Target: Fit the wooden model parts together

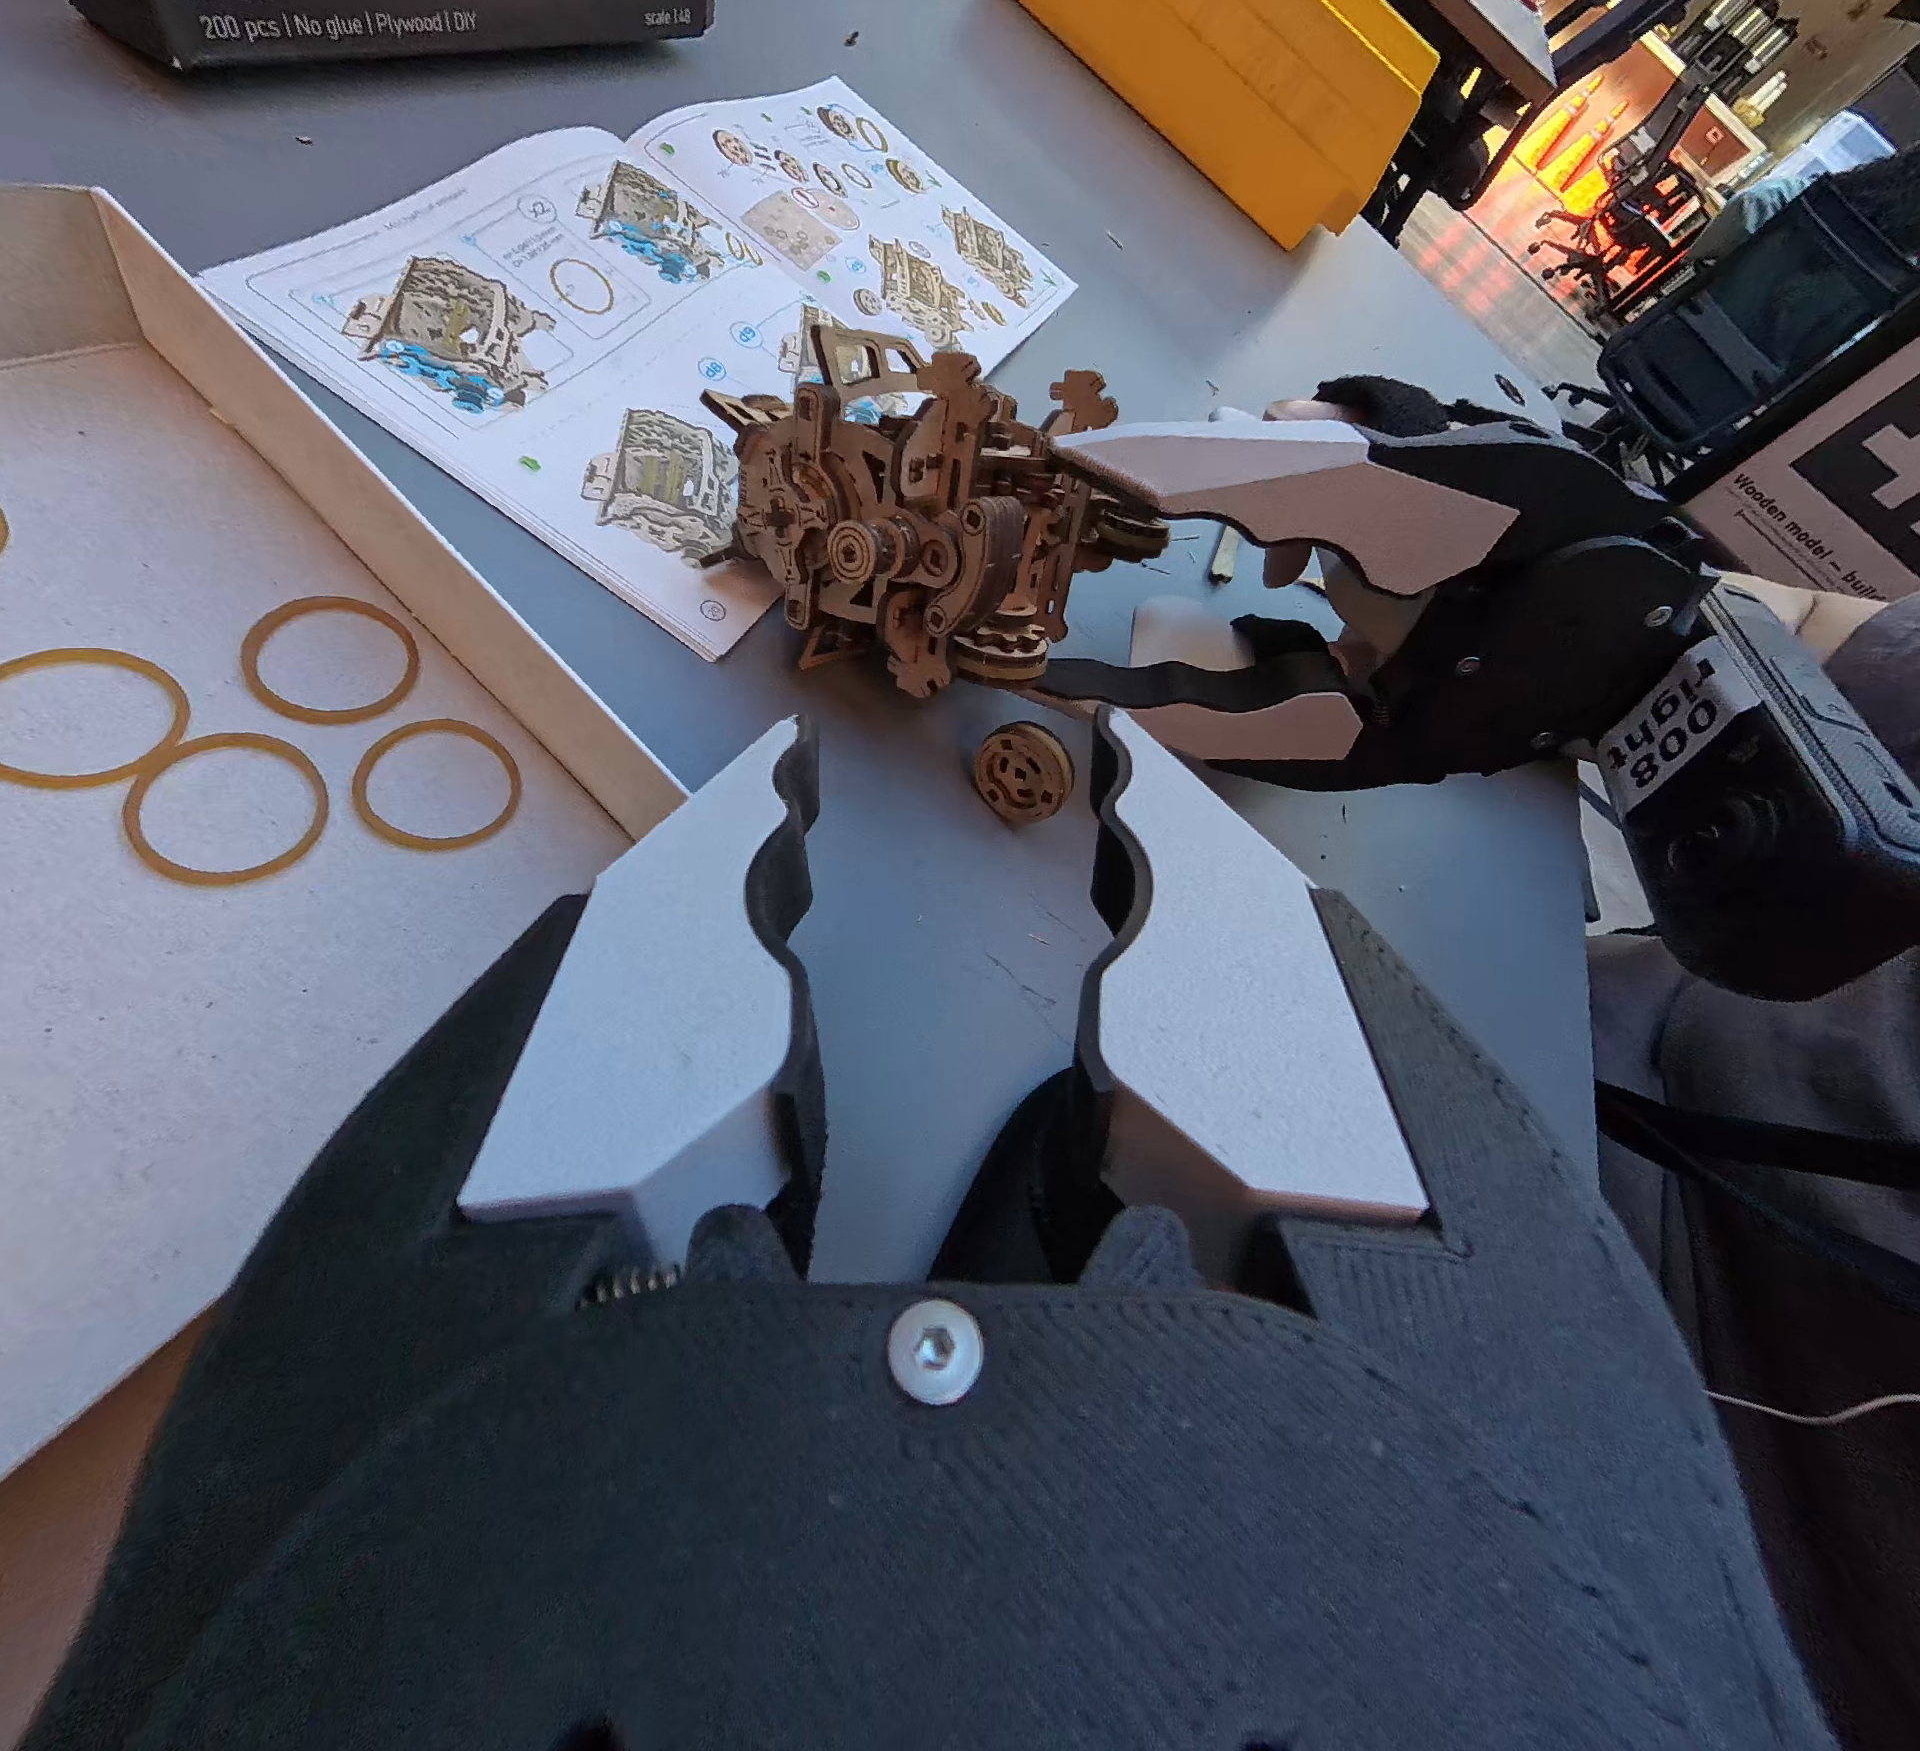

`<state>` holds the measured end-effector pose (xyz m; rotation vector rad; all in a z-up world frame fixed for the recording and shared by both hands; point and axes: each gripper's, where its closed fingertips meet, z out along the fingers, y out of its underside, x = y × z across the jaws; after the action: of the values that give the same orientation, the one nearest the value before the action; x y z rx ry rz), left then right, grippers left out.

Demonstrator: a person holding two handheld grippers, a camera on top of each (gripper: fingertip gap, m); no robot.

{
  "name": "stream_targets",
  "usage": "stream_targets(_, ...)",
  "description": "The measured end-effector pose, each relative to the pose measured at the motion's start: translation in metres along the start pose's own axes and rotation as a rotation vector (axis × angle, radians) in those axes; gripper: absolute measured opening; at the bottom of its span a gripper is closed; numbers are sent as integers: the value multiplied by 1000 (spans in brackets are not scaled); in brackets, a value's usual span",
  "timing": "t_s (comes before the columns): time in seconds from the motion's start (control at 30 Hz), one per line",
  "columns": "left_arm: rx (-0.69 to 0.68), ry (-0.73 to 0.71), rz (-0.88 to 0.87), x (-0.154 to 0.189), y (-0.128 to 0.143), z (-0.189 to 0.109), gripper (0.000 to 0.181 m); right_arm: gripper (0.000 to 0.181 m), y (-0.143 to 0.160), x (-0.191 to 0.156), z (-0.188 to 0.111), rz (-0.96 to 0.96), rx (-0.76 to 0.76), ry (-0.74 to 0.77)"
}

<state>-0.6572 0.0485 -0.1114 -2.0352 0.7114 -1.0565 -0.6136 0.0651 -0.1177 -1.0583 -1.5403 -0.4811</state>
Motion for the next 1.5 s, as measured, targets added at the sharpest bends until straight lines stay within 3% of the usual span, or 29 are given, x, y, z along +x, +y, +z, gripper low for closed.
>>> stream_targets(0.73, 3, 2, 5, 1, -1, -1, 51, 52, 1, 6, -3, 172, 35, -99)
stream_targets(1.23, -18, 24, 17, 3, 5, 6, 52, 54, 1, 1, -5, 128, 54, -88)
stream_targets(1.37, 17, 25, 122, 9, -1, 7, 56, 53, 3, 4, -8, 175, 70, -117)
stream_targets(1.5, 72, -81, 468, 17, -10, 5, 66, 53, 5, 9, -17, 296, 121, -203)
